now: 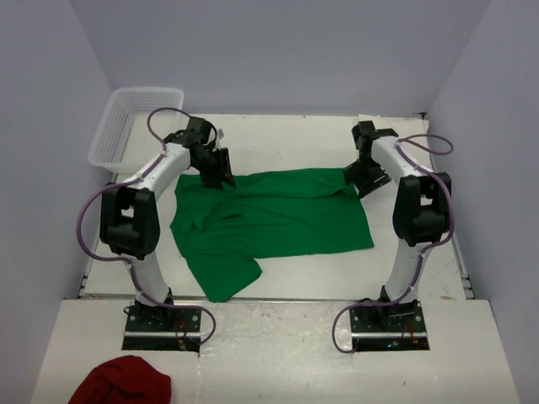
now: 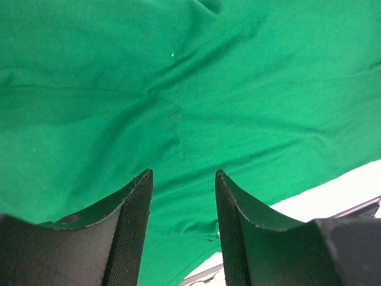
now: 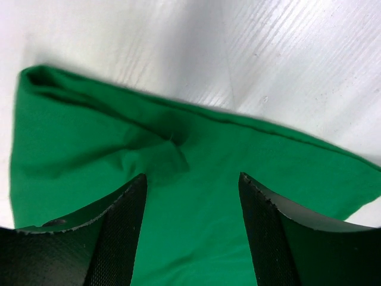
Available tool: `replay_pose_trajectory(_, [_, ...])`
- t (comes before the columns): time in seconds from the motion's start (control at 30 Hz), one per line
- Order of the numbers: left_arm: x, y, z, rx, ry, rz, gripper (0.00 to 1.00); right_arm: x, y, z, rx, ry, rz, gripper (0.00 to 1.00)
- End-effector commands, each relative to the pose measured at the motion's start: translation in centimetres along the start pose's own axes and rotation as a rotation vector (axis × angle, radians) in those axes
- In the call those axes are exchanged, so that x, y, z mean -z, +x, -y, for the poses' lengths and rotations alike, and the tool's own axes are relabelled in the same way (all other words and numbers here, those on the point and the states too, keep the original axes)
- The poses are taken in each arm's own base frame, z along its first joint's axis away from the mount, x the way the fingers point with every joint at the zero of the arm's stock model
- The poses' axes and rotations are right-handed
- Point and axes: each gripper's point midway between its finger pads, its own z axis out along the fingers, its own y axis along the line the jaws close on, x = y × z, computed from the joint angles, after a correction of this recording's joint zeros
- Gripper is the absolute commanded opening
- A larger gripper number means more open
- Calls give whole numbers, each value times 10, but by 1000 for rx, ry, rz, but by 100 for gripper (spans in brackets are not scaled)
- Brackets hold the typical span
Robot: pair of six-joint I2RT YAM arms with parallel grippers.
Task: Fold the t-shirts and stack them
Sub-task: Fold the flattened tshirt in 1/3 of the way
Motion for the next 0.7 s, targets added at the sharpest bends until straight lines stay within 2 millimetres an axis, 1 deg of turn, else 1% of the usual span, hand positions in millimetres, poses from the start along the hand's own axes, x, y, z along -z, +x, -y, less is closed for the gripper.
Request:
replay_pose_trajectory(0.0, [26,-6,6,-18,12,66,48,54,-26,-8,43,-124,162,64])
replay_pose_trajectory(0.07, [27,-2,2,-15,-4,63,48,67,-30,-8,59,-151,174,64])
replay_pose_trajectory(0.1, [29,0,2,-15,-6,66,48,72,-29,-13,110,-180,169,64])
replay_pose_trajectory(0.13, [31,1,1,-14,-8,68,48,79,-28,-18,132,-214,170,64])
replay_pose_trajectory(0.17, [30,3,0,-11,-12,67,48,82,-26,-20,154,-239,167,63])
replay_pose_trajectory(0.2, [32,4,-1,-10,-14,70,48,88,-21,-36,191,-332,147,64])
replay_pose_trajectory(0.23, [32,5,-1,-9,-14,69,48,89,-17,-33,190,-353,142,64])
replay_pose_trajectory(0.27, [31,6,-2,-5,-16,70,48,90,-15,-35,183,-370,137,64])
replay_pose_trajectory(0.3, [31,6,-2,-5,-15,68,48,91,-16,-44,176,-417,134,64])
replay_pose_trajectory(0.33, [32,5,-1,-6,-12,70,48,90,-10,-48,172,-433,102,63])
replay_pose_trajectory(0.37, [32,5,0,-6,-10,71,48,78,-9,-49,145,-405,71,63])
replay_pose_trajectory(0.43, [34,5,0,-9,-11,74,48,75,-5,-59,130,-414,28,62])
replay_pose_trajectory(0.47, [34,5,0,-10,-12,75,48,63,1,-61,103,-385,-6,62])
replay_pose_trajectory(0.53, [34,6,-1,-14,-13,72,48,58,9,-68,83,-402,-58,62])
replay_pose_trajectory(0.57, [34,6,-1,-15,-15,71,48,55,17,-70,44,-401,-105,62])
replay_pose_trajectory(0.6, [36,5,0,-18,-15,76,48,54,21,-71,23,-404,-130,61])
replay_pose_trajectory(0.63, [36,4,-1,-19,-18,77,48,49,30,-68,8,-400,-172,61])
replay_pose_trajectory(0.67, [36,5,-1,-19,-19,75,48,48,32,-71,-11,-412,-183,61])
